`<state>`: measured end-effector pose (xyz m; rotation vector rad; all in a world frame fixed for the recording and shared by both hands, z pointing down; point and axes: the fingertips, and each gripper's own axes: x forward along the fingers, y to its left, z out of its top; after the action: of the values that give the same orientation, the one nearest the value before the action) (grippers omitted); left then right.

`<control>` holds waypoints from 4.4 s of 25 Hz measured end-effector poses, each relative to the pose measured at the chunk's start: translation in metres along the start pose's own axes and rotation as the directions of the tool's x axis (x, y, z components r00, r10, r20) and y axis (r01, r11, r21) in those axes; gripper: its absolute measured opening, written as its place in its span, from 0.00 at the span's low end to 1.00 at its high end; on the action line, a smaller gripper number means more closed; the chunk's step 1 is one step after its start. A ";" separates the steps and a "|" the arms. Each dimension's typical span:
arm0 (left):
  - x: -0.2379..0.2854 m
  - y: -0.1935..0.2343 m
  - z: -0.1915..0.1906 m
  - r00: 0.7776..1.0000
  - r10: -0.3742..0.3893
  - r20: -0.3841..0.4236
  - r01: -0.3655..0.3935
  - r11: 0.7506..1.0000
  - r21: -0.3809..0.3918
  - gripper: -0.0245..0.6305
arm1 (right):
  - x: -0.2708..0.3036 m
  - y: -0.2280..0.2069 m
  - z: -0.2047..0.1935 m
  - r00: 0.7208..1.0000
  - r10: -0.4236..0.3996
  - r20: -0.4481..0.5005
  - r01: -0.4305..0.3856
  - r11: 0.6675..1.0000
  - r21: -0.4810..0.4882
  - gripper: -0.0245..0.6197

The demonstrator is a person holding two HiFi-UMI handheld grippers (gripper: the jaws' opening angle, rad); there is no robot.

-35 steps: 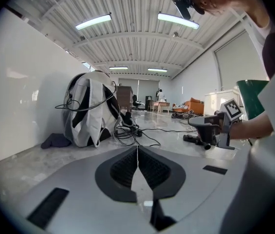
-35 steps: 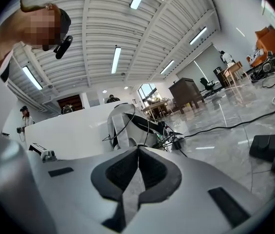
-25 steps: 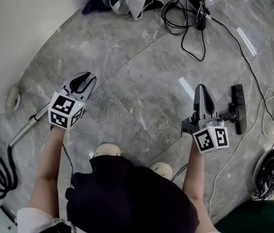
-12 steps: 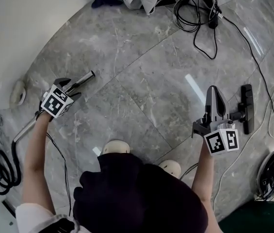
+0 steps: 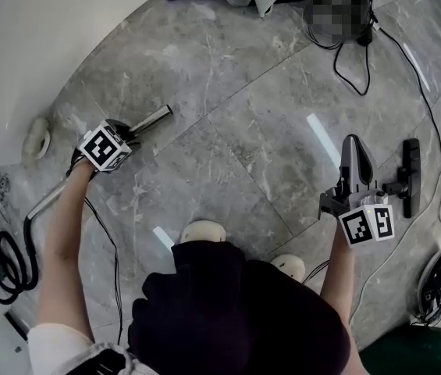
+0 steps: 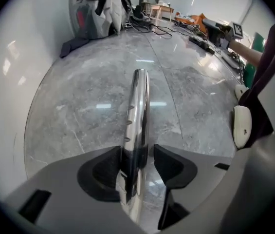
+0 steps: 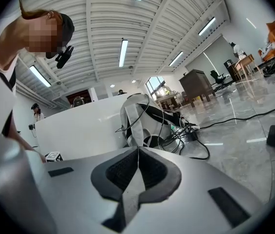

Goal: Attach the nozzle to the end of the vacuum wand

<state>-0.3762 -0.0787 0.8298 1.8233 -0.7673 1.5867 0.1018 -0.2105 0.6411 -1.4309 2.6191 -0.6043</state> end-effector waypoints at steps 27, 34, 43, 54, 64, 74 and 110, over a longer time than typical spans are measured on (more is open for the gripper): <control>-0.014 -0.059 0.071 0.998 -0.051 -0.032 0.057 0.974 0.220 0.28 | -0.040 -0.030 0.013 0.994 -0.099 0.043 0.099 0.995 -0.003 0.06; -0.020 -0.110 0.136 0.995 -0.100 -0.003 0.096 0.948 0.302 0.28 | -0.063 -0.062 0.020 0.986 -0.155 0.056 0.156 0.988 -0.014 0.06; -0.008 -0.185 0.226 0.989 -0.148 0.005 0.131 0.887 0.442 0.29 | -0.095 -0.109 0.027 0.969 -0.238 0.072 0.240 0.970 -0.031 0.06; 0.002 -0.263 0.294 0.955 -0.288 0.068 0.214 0.832 0.512 0.29 | -0.110 -0.124 0.026 0.979 -0.176 -0.099 0.142 0.948 -0.285 0.06; -0.014 -0.273 0.292 0.944 -0.315 0.100 0.217 0.819 0.531 0.29 | -0.163 -0.170 0.031 0.857 -0.223 -0.464 -0.144 0.761 -0.633 0.06; -0.014 -0.270 0.287 0.956 -0.282 0.080 0.200 0.826 0.526 0.29 | -0.185 -0.224 0.002 0.685 -0.247 -0.685 -0.369 0.694 -0.619 0.39; -0.026 -0.260 0.270 0.963 -0.263 0.049 0.200 0.830 0.521 0.29 | -0.174 -0.238 -0.074 0.288 -0.523 -0.802 -0.900 0.137 -0.413 0.34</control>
<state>-0.0091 -0.1109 0.7580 2.3022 -0.1480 1.6295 0.3660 -0.1593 0.7831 0.0709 4.5758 1.2652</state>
